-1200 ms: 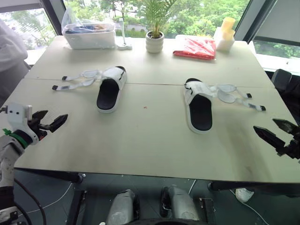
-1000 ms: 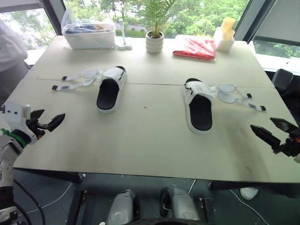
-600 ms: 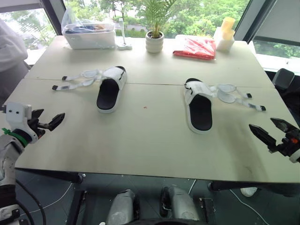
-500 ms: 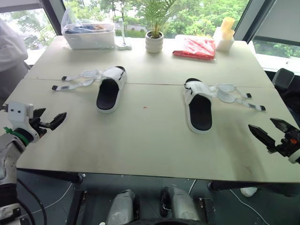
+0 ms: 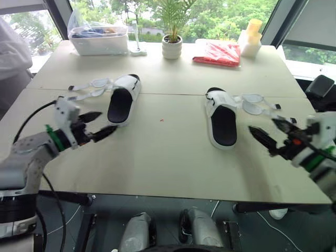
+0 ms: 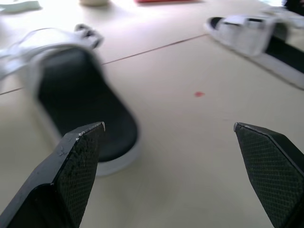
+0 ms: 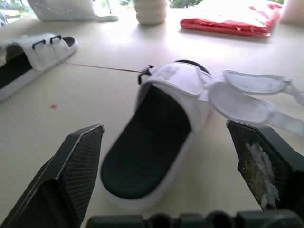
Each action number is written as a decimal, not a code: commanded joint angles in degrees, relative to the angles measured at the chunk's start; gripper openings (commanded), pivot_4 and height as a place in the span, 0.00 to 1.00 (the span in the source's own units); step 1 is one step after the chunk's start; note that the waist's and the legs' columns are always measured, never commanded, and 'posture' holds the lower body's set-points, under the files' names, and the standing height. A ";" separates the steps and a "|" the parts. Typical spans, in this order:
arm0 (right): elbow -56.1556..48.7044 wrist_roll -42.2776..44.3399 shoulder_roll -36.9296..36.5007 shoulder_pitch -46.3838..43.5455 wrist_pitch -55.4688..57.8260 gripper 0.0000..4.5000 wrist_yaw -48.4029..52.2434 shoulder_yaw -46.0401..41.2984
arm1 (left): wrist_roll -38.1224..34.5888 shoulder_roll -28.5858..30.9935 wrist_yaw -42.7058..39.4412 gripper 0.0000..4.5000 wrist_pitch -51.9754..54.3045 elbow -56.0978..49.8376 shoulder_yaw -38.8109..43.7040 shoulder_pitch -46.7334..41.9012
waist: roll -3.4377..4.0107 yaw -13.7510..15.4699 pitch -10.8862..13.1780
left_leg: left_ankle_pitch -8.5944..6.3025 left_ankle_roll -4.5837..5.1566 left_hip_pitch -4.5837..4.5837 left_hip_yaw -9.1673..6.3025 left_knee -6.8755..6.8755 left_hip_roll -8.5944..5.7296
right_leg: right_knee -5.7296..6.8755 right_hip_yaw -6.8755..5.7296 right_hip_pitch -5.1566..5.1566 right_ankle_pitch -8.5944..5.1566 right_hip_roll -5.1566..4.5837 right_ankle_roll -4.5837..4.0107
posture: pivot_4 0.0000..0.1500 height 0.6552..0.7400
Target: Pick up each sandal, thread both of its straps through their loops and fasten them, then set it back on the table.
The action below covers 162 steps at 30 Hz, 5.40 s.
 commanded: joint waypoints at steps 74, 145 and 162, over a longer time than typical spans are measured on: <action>27.01 -24.74 -2.14 -23.57 -29.54 0.59 51.67 43.24 | 1.81 4.18 -25.42 1.00 3.02 3.53 -14.97 -20.53 | 0.14 -1.18 0.46 | 0.09 -0.12 -0.64 -0.16 0.67 0.19 | 0.27 0.03 -0.37 0.00 0.32 -0.01 | 1.00 0.87; 50.19 -19.49 8.98 -53.05 2.32 0.00 37.64 35.53 | 21.85 -11.58 -20.61 0.01 -20.38 24.54 -28.35 -18.79 | 0.11 -1.23 0.46 | 0.10 -0.12 -1.00 -0.05 0.77 0.15 | 0.83 0.07 -0.84 0.02 0.28 -0.04 | 1.00 0.87; 26.06 -27.00 5.39 -35.16 -20.85 0.00 32.93 35.58 | 23.30 -13.97 -22.95 0.01 -21.21 27.88 -28.40 -19.21 | 0.09 -1.16 0.45 | 0.10 -0.12 -0.91 -0.04 0.79 0.15 | 0.79 0.07 -0.82 0.02 0.26 -0.03 | 1.00 0.87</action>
